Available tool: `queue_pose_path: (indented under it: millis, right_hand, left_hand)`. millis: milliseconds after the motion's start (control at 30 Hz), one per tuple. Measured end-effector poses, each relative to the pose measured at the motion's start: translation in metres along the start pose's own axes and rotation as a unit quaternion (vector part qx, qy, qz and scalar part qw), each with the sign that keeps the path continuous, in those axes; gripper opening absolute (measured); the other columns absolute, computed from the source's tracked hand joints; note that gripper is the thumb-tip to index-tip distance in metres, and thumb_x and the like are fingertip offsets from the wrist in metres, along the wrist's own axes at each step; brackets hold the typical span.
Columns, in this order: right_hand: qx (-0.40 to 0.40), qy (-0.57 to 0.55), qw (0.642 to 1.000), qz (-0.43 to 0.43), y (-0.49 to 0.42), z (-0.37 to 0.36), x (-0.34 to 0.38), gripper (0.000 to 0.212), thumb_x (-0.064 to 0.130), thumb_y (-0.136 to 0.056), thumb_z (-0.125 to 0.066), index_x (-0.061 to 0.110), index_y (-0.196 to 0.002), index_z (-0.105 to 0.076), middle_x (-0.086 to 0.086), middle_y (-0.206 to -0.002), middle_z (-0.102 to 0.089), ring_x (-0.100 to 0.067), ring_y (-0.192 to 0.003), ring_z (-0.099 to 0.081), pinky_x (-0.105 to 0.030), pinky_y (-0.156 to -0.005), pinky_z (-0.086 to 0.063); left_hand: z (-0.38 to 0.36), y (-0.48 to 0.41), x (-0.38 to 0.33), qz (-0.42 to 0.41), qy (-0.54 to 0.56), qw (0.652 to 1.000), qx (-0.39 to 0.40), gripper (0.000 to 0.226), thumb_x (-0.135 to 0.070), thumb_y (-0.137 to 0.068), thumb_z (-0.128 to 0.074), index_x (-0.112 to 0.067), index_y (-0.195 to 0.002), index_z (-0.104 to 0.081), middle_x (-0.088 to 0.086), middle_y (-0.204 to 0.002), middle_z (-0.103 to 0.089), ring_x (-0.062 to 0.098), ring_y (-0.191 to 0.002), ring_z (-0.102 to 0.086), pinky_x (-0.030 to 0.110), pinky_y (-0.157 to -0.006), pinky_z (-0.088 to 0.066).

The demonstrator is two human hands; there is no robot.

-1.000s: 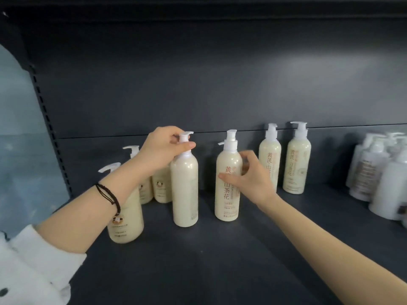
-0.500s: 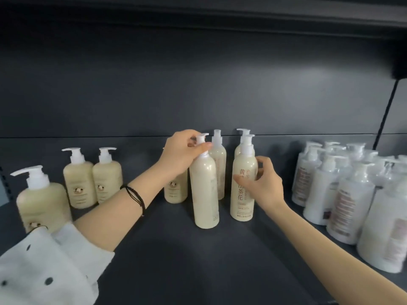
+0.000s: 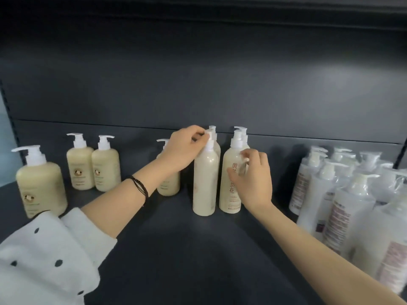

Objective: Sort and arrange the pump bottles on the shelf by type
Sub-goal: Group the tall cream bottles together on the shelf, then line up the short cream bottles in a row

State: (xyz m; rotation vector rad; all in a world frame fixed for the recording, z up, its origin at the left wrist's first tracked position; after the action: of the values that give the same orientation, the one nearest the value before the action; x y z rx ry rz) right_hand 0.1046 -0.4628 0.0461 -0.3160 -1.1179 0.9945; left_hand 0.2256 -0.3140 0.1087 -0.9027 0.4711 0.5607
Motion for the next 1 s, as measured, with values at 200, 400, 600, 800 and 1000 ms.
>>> queue_pose_path:
  millis: [200, 400, 600, 800, 1000]
  right_hand:
    - [0.093, 0.092, 0.969, 0.209, 0.023, -0.028, 0.074, 0.02, 0.028, -0.086, -0.062, 0.017, -0.102, -0.063, 0.004, -0.105, -0.057, -0.016, -0.087, -0.055, -0.035, -0.061, -0.051]
    - [0.213, 0.11, 0.933, 0.269, 0.053, -0.098, 0.115, 0.034, 0.031, -0.089, -0.06, 0.017, -0.12, -0.058, 0.002, -0.117, -0.056, -0.018, -0.109, -0.052, -0.032, -0.077, -0.051]
    - [0.226, 0.153, 0.931, 0.241, 0.052, -0.148, 0.138, 0.04, 0.034, -0.089, -0.059, 0.021, -0.126, -0.052, 0.003, -0.124, -0.051, -0.019, -0.112, -0.048, -0.03, -0.077, -0.049]
    - [0.189, 0.266, 0.923, 0.205, 0.035, -0.181, 0.138, 0.046, 0.037, -0.087, -0.06, 0.016, -0.127, -0.052, -0.003, -0.124, -0.048, -0.025, -0.112, -0.047, -0.037, -0.08, -0.049]
    - [0.081, 0.151, 0.985, 0.016, 0.022, -0.179, 0.116, 0.072, 0.026, -0.072, -0.077, 0.013, -0.131, -0.04, -0.014, -0.134, -0.034, -0.038, -0.115, -0.041, -0.045, -0.085, -0.046]
  left_hand:
    - [0.03, 0.045, 0.018, -0.06, -0.339, 0.938, 0.05, 0.032, -0.049, -0.095, -0.041, -0.03, -0.114, -0.059, -0.011, -0.114, -0.058, 0.014, -0.103, -0.056, 0.033, -0.075, -0.045]
    - [0.058, 0.083, 0.073, -0.092, -0.515, 0.845, 0.109, 0.039, -0.053, -0.094, -0.038, -0.027, -0.117, -0.055, -0.006, -0.107, -0.061, 0.016, -0.102, -0.056, 0.03, -0.066, -0.04]
    - [0.139, 0.109, 0.101, -0.102, -0.549, 0.828, 0.048, 0.027, -0.044, -0.091, -0.046, -0.022, -0.094, -0.062, -0.006, -0.086, -0.063, 0.019, -0.083, -0.059, 0.029, -0.055, -0.039]
    - [0.259, 0.13, 0.125, -0.101, -0.542, 0.831, -0.073, 0.041, -0.048, -0.083, -0.04, -0.016, -0.062, -0.056, -0.004, -0.053, -0.05, 0.019, -0.053, -0.05, 0.02, -0.044, -0.024]
    - [0.289, 0.144, 0.218, 0.079, -0.486, 0.87, 0.028, 0.067, -0.088, -0.07, -0.035, -0.035, -0.103, -0.058, -0.018, -0.096, -0.061, 0.006, -0.087, -0.058, 0.022, -0.053, -0.035]
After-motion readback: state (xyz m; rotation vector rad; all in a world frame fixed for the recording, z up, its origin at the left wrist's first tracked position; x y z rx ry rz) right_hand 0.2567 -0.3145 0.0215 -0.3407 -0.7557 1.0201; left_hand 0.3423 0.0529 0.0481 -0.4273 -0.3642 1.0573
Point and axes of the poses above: each hand's wrist, its own y-axis away from the middle knuckle, its own z-axis out of the back of the hand, x = y × z, the point moved 10 cm from there along -y, towards the middle knuckle
